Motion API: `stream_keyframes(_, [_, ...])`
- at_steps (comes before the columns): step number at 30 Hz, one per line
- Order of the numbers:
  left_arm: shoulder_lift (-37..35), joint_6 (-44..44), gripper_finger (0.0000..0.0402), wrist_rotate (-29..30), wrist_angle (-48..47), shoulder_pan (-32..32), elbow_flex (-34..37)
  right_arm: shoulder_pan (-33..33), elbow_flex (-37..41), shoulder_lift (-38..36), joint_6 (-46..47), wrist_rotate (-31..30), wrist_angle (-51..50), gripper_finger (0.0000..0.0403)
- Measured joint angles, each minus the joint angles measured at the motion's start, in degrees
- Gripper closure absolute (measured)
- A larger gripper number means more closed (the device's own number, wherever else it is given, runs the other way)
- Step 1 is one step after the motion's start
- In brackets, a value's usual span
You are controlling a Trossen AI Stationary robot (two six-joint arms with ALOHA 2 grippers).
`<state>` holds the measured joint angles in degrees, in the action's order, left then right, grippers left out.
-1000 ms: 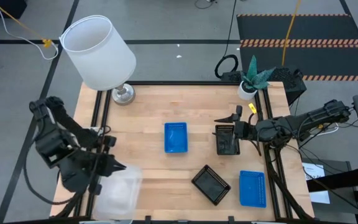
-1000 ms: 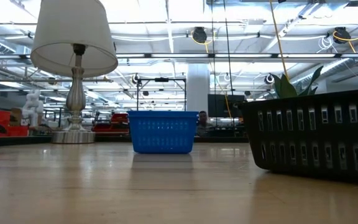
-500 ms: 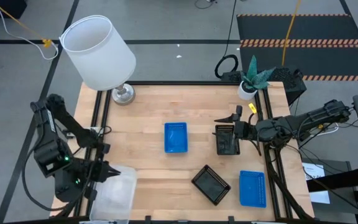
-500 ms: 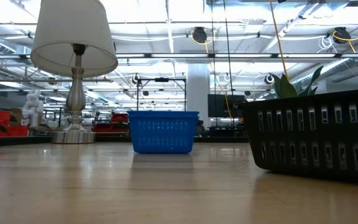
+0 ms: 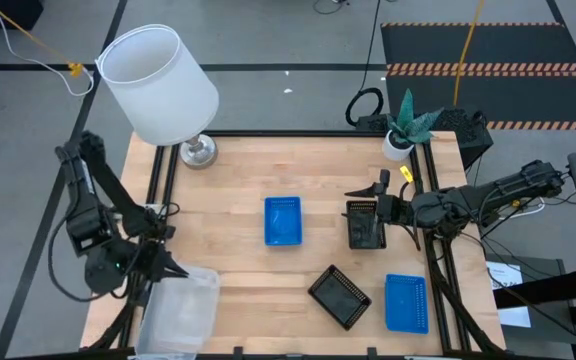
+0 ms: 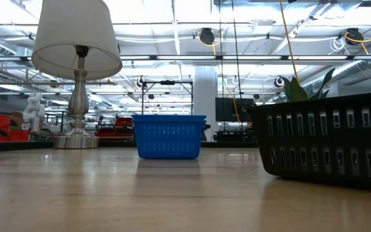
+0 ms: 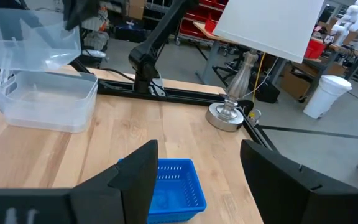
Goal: Stack baskets by color
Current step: Stack the top transparent bin on the bottom transparent bin
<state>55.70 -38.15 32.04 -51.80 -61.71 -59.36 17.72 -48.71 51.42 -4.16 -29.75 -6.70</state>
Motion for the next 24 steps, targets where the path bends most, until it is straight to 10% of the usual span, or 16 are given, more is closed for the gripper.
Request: stream_keyframes(24, [-13.8,-3.8,0.0399,-3.0,5.5,2.6,17.8,0.0,0.0,0.0,-1.0,0.0,0.0,0.0181])
